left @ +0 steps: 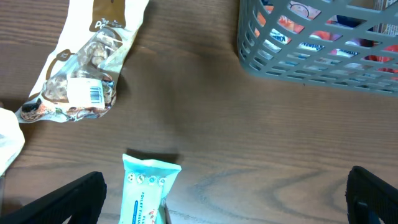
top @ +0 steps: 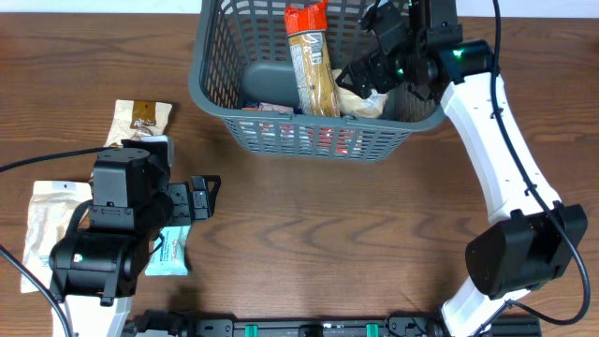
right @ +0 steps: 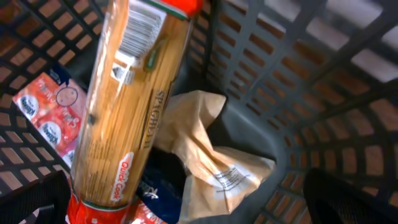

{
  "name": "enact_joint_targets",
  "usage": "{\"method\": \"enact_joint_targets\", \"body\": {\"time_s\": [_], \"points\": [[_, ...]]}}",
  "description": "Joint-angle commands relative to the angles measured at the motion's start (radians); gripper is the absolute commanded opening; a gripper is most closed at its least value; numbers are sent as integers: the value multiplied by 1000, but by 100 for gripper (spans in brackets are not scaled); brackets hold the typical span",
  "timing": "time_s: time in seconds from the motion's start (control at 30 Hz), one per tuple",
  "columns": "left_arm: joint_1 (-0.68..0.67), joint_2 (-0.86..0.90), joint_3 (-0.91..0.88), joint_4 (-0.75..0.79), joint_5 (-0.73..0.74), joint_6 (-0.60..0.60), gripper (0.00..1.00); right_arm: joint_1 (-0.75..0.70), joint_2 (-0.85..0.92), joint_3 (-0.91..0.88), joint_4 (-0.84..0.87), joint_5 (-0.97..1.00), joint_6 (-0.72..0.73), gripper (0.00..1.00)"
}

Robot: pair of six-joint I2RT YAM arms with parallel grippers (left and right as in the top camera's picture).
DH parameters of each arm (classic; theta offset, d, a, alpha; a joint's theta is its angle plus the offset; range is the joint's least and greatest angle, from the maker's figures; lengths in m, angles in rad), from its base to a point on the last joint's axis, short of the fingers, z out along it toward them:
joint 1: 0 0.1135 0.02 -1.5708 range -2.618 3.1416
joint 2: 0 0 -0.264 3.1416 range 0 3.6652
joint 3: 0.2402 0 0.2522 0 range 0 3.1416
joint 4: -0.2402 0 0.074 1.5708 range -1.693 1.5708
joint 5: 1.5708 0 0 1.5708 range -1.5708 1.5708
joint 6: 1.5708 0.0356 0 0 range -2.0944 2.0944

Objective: Pack container
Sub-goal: 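Lift the beige pouch and lower it into the basket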

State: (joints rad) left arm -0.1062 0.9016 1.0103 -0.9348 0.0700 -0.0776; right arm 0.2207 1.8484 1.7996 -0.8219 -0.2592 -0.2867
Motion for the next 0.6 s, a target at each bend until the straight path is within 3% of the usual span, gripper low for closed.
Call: {"method": "enact_joint_targets", "body": {"time_s": [0.0, 0.3, 0.57], "points": [[4, -1, 19, 2, -47, 6, 99, 34, -72, 74, 0, 1, -53, 99], [5, -1, 19, 2, -109, 6, 99, 136, -135, 204, -15, 31, 21, 99], [5, -1, 19, 1, -109, 6, 99, 164, 11, 201, -19, 32, 113, 99]]}}
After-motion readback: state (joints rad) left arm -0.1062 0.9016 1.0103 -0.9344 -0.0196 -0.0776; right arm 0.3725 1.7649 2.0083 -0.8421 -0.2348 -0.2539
